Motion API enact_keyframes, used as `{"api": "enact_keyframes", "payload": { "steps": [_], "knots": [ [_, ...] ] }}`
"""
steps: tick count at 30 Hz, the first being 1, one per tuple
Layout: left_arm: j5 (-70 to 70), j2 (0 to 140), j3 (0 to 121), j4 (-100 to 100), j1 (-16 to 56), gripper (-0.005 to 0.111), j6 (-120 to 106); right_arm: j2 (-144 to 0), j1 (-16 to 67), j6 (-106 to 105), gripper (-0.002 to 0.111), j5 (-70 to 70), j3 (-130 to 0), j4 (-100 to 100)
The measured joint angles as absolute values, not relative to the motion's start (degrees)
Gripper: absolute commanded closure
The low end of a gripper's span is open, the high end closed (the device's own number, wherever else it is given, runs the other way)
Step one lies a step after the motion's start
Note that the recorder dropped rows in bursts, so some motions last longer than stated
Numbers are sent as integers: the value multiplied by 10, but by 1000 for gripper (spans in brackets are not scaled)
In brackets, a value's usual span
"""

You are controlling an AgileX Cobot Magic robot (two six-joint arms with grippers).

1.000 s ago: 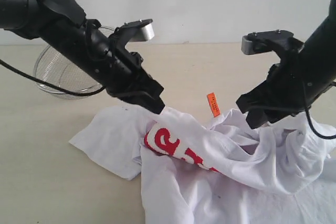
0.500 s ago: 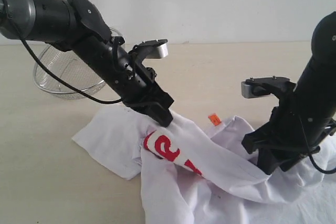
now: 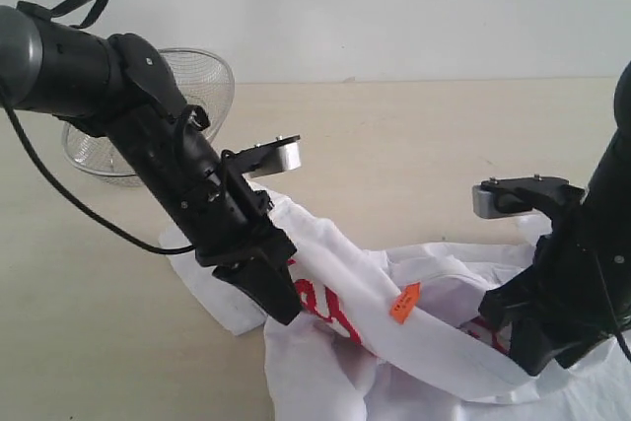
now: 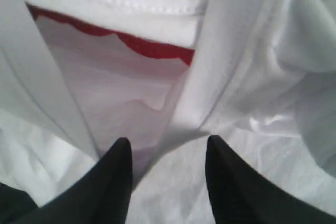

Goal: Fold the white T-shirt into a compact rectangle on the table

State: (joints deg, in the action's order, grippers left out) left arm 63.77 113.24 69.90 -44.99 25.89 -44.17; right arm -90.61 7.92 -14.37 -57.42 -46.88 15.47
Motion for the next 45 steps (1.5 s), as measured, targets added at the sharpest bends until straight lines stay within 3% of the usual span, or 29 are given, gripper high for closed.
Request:
{"api": "enact_keyframes", "payload": {
  "steps": [9,23,45],
  "knots": [
    [620,1085,640,-459,259,102,-457,-852,79,-154,69,-477,-483,156],
    [615,1078,638,-478,259,102,-461,-902,79,-209,69,-377,-490,154],
    [603,1078,638,-478,259,102,-472,-929,79,-127,69,-366,-490,48]
  ]
}}
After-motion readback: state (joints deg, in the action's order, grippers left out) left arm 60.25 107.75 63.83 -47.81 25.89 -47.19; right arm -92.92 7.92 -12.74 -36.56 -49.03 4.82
